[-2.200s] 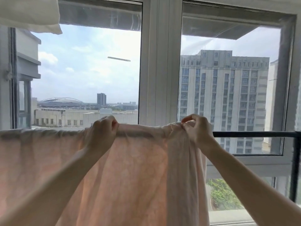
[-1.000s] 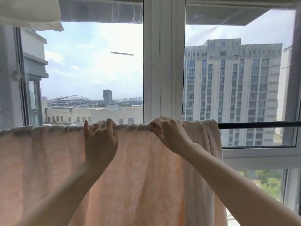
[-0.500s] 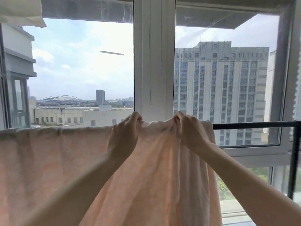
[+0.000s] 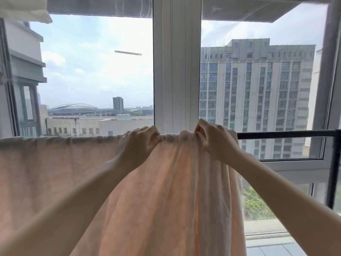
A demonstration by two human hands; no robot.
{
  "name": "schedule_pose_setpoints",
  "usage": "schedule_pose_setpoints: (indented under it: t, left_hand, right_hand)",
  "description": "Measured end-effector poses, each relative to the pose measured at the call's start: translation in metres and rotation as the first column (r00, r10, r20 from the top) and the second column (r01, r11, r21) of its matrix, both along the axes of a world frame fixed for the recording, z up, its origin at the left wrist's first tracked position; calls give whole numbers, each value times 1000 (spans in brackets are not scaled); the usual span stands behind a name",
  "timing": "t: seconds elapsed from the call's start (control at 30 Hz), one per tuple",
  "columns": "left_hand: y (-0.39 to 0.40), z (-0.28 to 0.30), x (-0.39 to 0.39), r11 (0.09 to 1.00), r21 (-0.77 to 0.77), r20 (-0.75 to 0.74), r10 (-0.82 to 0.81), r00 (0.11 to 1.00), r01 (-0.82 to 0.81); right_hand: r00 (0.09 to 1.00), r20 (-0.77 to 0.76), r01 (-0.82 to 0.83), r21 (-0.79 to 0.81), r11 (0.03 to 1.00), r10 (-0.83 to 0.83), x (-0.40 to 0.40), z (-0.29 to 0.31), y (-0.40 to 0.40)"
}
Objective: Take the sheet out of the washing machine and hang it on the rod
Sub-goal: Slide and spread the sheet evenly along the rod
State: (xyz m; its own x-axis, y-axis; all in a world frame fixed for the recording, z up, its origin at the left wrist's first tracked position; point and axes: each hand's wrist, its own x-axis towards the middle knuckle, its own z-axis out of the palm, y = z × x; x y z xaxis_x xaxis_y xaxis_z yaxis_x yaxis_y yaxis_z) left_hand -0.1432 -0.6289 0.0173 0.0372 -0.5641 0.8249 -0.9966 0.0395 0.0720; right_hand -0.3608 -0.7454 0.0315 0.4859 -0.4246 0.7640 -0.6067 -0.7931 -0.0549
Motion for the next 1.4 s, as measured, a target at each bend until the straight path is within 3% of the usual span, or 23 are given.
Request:
schedule_pose_setpoints:
  t: [0.27,0.43,0.6,0.77,0.9,1.1,1.2,1.4]
  left_hand:
    - [-4,1,-8,993,-16,-23,117,993,-117]
    - [-9,-2,-21,994,-89,-81,56,995,-63]
    - [-23,-4,-63,994,-94,75,69,995,-62]
    - [-48,7,-84,998,-60,-88,20,996,-25]
    - [-61,15,-109,999,-22,-117,-33,993,30]
    - [-67,1,-133,995,-20,10,-93,996,93]
    - [-63,-3,-128,997,-38,54,-68,996,70]
    - [-69,-3,-120,995,-72,50,-69,996,73]
  right_hand:
    - [985,113,122,91,988,-132,-39,-3,-31]
    - [993,106,-47,9,999,45,-63,-13,-36]
    - [991,103,-79,-70,994,86,-60,-15,-33]
    - [993,92,-69,-97,993,78,-59,-17,-33]
    - [995,80,-42,-149,988,54,-62,-18,-35]
    - [979,96,-175,-48,983,179,-77,-23,-33]
    - [988,42,-146,-73,986,150,-85,-27,-27]
    - [995,100,-20,-89,996,29,-103,-34,-31]
